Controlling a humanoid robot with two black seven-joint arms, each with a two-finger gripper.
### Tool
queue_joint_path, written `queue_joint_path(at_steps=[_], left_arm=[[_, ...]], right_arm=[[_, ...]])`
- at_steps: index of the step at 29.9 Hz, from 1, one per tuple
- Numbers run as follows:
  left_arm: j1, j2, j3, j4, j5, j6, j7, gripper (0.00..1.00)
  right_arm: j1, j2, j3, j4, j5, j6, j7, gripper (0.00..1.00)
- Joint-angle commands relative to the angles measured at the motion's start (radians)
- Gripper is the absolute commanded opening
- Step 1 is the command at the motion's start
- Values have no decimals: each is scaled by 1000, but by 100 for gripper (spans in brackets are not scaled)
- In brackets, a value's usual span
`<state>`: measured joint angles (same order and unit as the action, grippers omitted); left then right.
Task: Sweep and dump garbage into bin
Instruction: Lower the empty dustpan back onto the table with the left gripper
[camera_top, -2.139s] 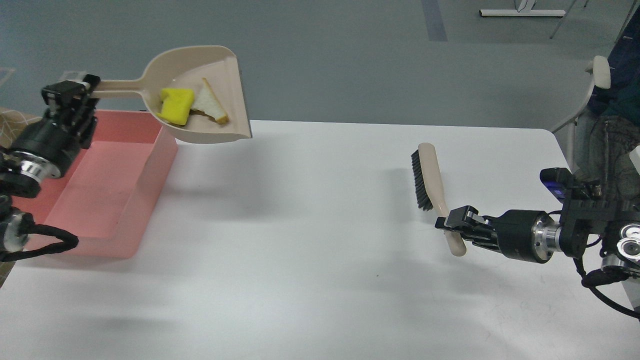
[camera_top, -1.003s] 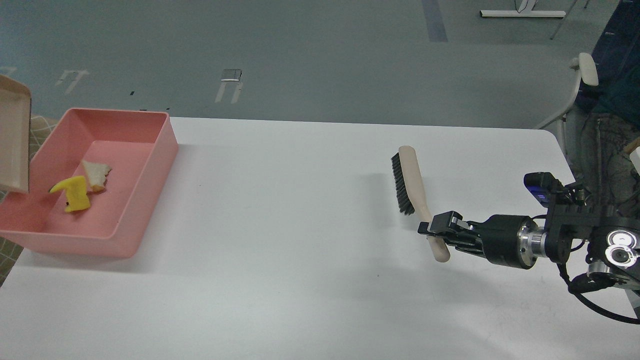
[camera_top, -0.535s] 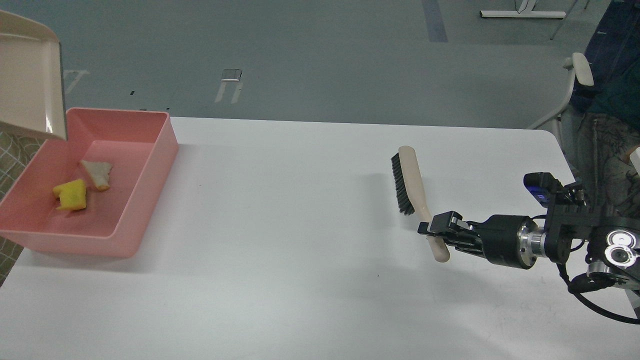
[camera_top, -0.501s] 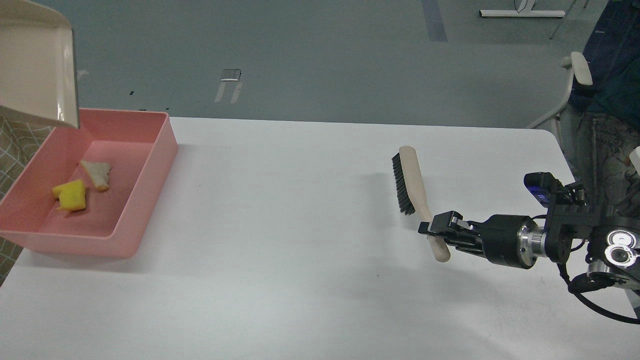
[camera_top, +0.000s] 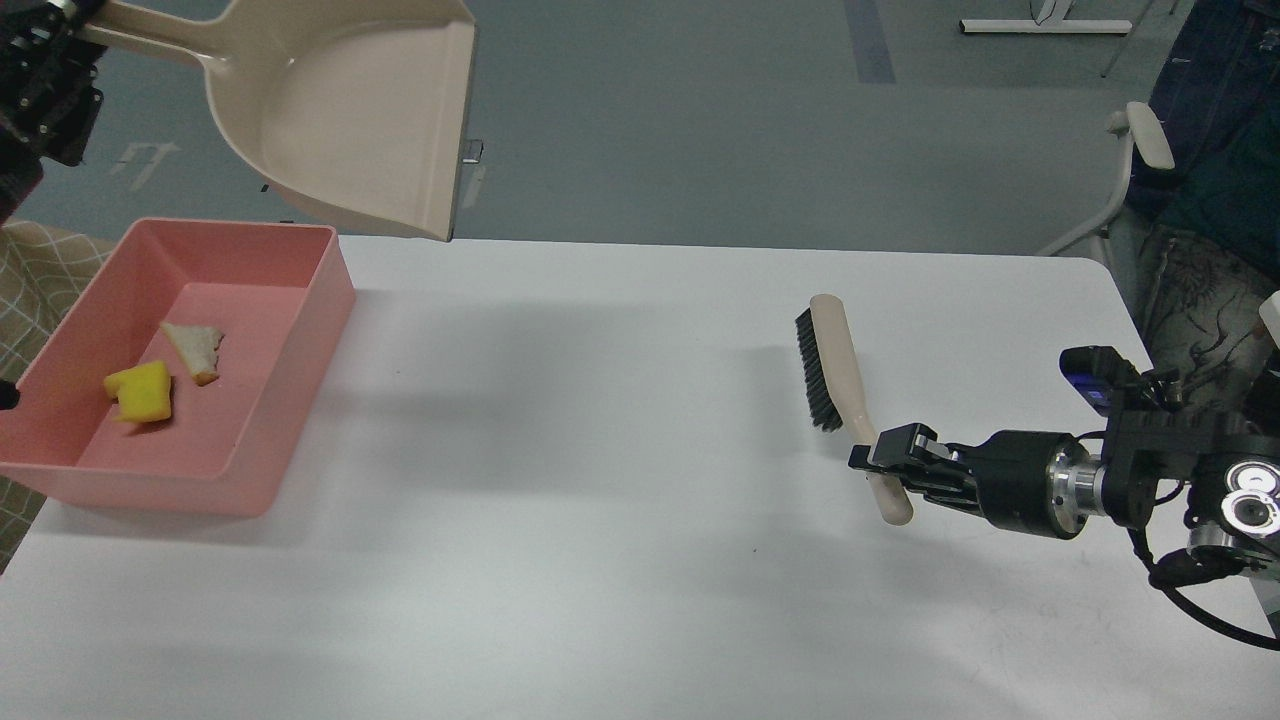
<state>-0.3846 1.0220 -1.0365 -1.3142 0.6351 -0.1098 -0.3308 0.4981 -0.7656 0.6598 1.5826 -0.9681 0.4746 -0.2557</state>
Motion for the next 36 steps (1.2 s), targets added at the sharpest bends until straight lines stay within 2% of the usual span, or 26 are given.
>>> queue_joint_path(at_steps=[1,4,10,16,22,27,36], left_arm=[[0,-135,19,-23,115,41,24,0],[6,-245,64,-23,265,83,33,0],[6,-428,180,-4,385,183,35,0],[21,-526,193,88,468,235,30,0],[45,-583,193,173,511,278,16,0],[93,-597,191,176,557,321,15,0],[116,-609,194,176,575,346,16,0]], right_arm=[[-4,-9,0,-4,0,7,7,0],[-6,-23,-2,-7,0,14,27,0],[-7,-55,-2,-9,-1,14,56,0],[-15,-86,-6,-7,-9,14,69,0],[-23,-87,-9,-6,-21,14,75,0],[-35,-86,-14,-4,-50,14,76,0],[-50,-86,-16,-4,-52,14,76,1]])
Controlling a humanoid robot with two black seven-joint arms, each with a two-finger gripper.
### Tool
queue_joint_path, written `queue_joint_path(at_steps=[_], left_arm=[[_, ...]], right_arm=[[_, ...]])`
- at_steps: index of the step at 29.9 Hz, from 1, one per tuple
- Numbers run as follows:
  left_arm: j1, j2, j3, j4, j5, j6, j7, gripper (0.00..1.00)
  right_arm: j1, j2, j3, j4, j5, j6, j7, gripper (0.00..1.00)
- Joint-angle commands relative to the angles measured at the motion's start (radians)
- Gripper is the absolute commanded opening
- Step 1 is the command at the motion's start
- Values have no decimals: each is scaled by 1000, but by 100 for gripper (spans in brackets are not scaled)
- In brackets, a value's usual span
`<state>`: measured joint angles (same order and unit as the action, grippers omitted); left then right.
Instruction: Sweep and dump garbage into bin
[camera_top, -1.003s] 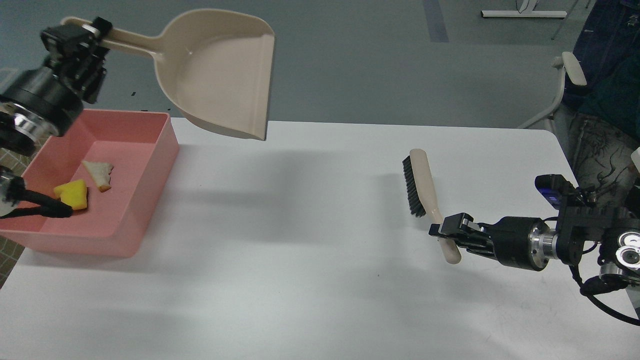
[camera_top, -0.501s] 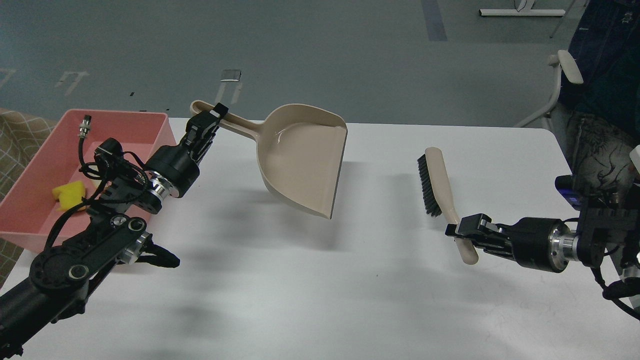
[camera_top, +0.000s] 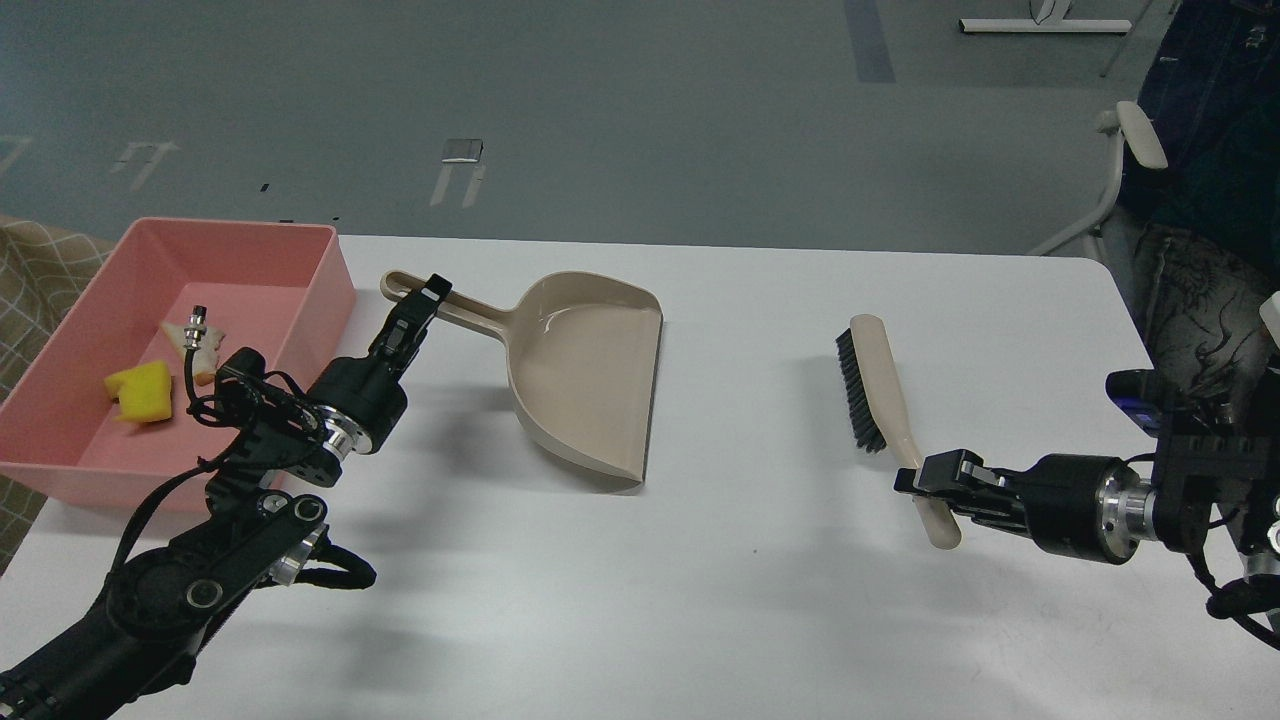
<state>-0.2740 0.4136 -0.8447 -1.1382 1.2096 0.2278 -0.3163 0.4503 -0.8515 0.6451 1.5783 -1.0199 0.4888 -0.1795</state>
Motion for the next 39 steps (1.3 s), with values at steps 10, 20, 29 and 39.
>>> queue_joint_path(at_steps=[10,20,29,39], left_arm=[[13,-3,3,0,-1,12,6,17],[16,-13,9,-2,-21,10,11,97],[15,-16,42,-5,-22,-1,11,98],[33,13,58,-21,-21,-34,11,98]], right_arm=[[-16,8,-2,-4,0,0,0,7],[-22,15,-1,-24,0,0,-1,22],[-22,23,1,-37,0,0,-1,49],[-22,16,14,-34,3,0,-1,82]])
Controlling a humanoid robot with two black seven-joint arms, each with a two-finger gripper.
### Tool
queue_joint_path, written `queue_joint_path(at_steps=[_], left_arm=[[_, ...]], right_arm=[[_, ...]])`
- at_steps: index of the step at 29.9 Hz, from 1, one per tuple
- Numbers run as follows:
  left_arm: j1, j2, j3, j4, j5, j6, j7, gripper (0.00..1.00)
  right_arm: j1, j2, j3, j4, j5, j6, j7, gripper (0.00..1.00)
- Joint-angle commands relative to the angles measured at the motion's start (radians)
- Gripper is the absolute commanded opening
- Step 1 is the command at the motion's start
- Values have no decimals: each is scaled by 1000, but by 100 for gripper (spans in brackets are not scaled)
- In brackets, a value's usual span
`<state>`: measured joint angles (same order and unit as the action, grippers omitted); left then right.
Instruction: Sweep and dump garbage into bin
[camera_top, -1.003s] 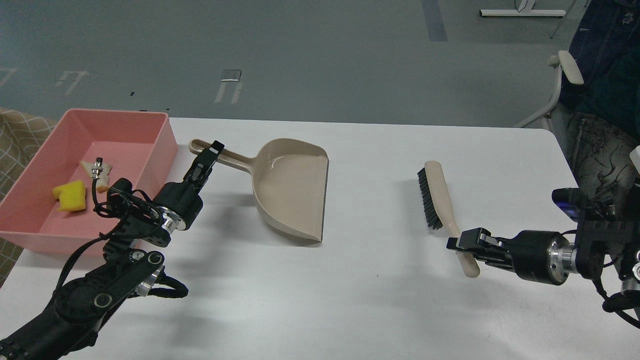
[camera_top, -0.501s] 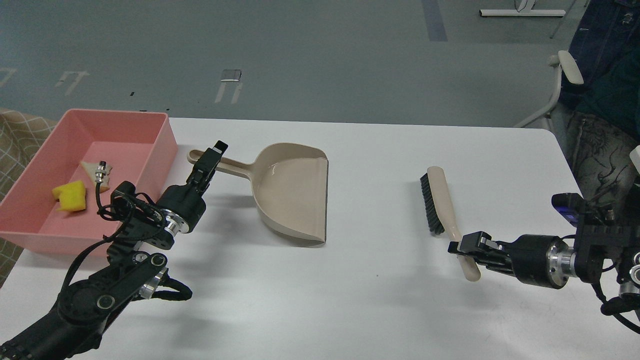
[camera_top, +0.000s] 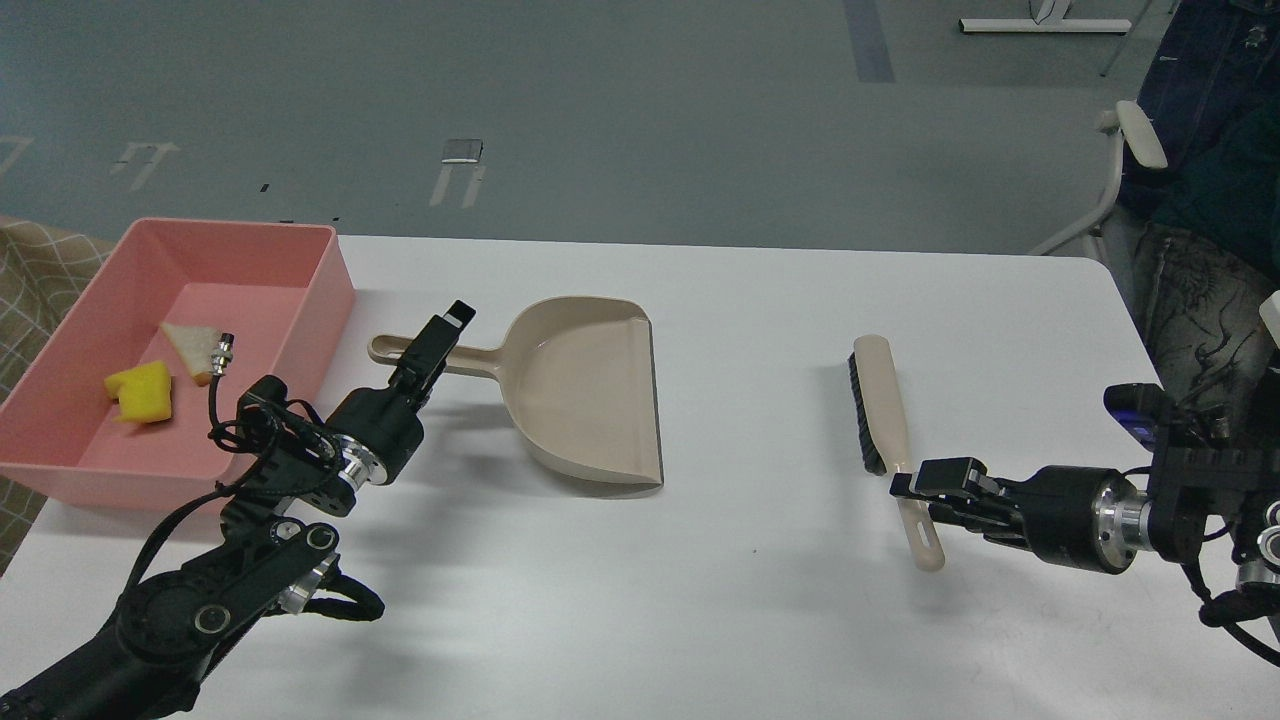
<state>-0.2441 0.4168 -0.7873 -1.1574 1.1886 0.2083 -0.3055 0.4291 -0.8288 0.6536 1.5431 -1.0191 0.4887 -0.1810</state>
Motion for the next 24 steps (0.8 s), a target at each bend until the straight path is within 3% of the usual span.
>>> queue_joint_path(at_steps=[1,7,16,24], left_arm=[[8,16,-1,-4,2,-26,-1,98],[34,48,-3,-27,2,-69,-3,98],[103,91,-6,-84,2,-82,-7,98],[190,163,-30,-197,3,-167,-9,98]], right_arm=[[-1,-10,11,3,2,0,0,86],[-3,-19,29,8,4,0,0,96],[-3,-75,34,20,14,0,2,98],[-1,-148,47,43,53,0,2,98]])
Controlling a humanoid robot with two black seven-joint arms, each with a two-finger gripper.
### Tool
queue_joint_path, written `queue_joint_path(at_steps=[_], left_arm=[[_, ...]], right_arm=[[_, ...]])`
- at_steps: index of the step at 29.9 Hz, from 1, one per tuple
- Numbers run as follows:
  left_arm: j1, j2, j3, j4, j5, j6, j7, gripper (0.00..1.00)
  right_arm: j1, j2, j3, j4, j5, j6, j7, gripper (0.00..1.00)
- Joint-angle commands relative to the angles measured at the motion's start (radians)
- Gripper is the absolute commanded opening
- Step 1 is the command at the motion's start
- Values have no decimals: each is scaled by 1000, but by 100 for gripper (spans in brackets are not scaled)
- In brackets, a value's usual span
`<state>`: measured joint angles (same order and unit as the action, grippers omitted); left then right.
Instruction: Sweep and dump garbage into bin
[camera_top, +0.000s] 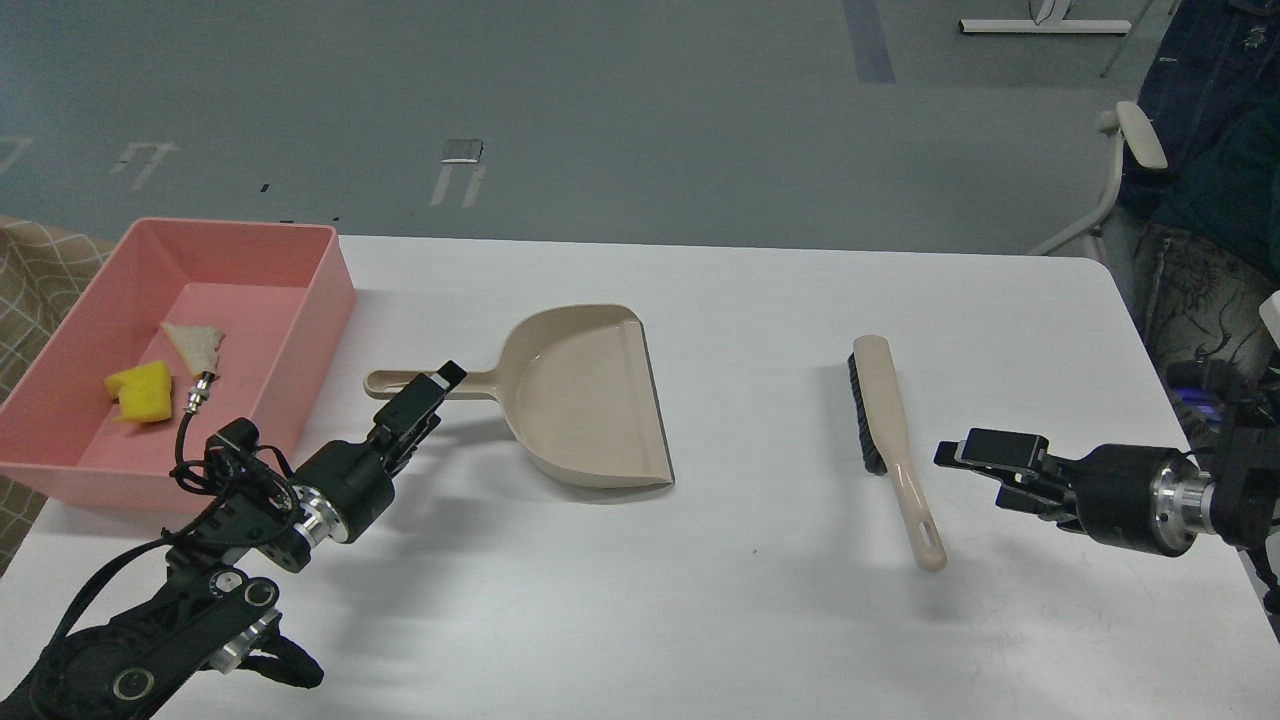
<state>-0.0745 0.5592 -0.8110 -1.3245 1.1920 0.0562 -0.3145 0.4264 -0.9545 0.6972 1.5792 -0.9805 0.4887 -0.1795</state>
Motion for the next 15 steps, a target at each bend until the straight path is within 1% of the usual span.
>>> queue_joint_path(at_steps=[1,3,4,6,8,9,10,12,14,15], left_arm=[[34,33,-16,-48,0,-28,0,98],[62,57,-40,-85,-2,-71,0,98],[90,76,-69,-120,-3,-111,0,98],[119,96,-112,-162,-5,-165,-1,98],[185,119,-213,-232,-52,-263,-1,98],[199,125,-243,-245,-75,-289,-1,98],[222,137,-302,-263,-128,-341,0,98],[228,148,-361,-277,-179,-393,2,98],[228,153,-482,-279,-277,-496,14,98],[225,154,-516,-279,-301,-521,15,98]], right_arm=[[0,-36,11,13,20,0,0,98],[2,-61,33,16,22,0,0,98],[0,-75,56,16,26,0,0,98],[2,-84,83,16,39,0,0,98],[2,-98,143,15,74,0,0,98],[2,-99,162,15,83,0,0,98],[2,-102,203,13,100,0,0,98],[2,-104,238,9,115,0,0,98],[0,-104,309,-4,144,0,0,98],[0,-104,330,-11,157,0,0,98]])
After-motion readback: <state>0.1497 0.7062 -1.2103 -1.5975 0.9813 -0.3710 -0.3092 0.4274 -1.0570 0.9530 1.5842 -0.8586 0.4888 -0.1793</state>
